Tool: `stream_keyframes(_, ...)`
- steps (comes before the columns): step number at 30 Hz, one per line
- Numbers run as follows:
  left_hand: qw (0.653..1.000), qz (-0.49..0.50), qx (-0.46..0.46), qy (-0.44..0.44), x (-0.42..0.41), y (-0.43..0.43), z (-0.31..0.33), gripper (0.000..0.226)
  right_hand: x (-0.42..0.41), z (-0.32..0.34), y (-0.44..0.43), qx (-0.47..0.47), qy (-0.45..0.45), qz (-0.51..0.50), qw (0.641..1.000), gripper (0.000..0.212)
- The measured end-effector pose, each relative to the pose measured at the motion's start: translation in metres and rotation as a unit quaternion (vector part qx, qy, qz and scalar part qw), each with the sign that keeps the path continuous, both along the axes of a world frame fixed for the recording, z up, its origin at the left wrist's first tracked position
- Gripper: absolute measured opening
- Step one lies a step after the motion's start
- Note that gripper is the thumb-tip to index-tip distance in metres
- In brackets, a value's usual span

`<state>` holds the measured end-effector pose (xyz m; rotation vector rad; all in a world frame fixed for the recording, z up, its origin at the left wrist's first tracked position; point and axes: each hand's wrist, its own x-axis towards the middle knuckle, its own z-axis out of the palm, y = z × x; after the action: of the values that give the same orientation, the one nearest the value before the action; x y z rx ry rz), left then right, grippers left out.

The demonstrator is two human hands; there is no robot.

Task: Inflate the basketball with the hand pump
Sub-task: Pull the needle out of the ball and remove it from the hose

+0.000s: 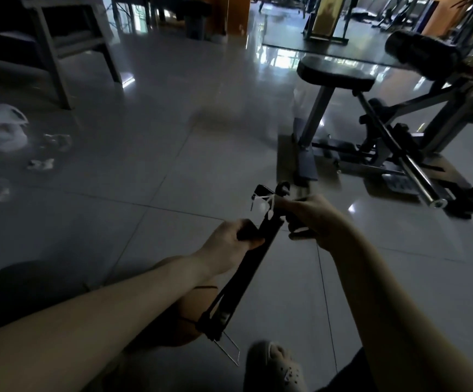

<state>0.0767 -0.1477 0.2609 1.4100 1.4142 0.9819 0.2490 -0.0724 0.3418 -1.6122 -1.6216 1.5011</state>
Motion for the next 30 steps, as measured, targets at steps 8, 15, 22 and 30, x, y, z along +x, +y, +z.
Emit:
stream_keyframes(8, 0.971, 0.012, -0.095, -0.218, -0.006, 0.016, -0.002, 0.031, 0.016, -0.014, 0.025, -0.115, 0.168, 0.026, 0.979, 0.043)
stream_keyframes(15, 0.931, 0.07, -0.138, -0.332, -0.003, 0.034, 0.003, 0.016, -0.002, -0.04, 0.028, -0.126, 0.366, -0.136, 0.912, 0.046)
stream_keyframes(22, 0.956, 0.077, -0.088, -0.268, 0.003, 0.04, 0.005, 0.015, -0.032, -0.05, 0.018, -0.039, 0.373, -0.169, 0.911, 0.046)
stream_keyframes(30, 0.986, 0.126, -0.018, -0.107, 0.001, 0.053, -0.002, 0.016, -0.047, -0.053, 0.024, 0.034, 0.254, -0.066, 0.964, 0.026)
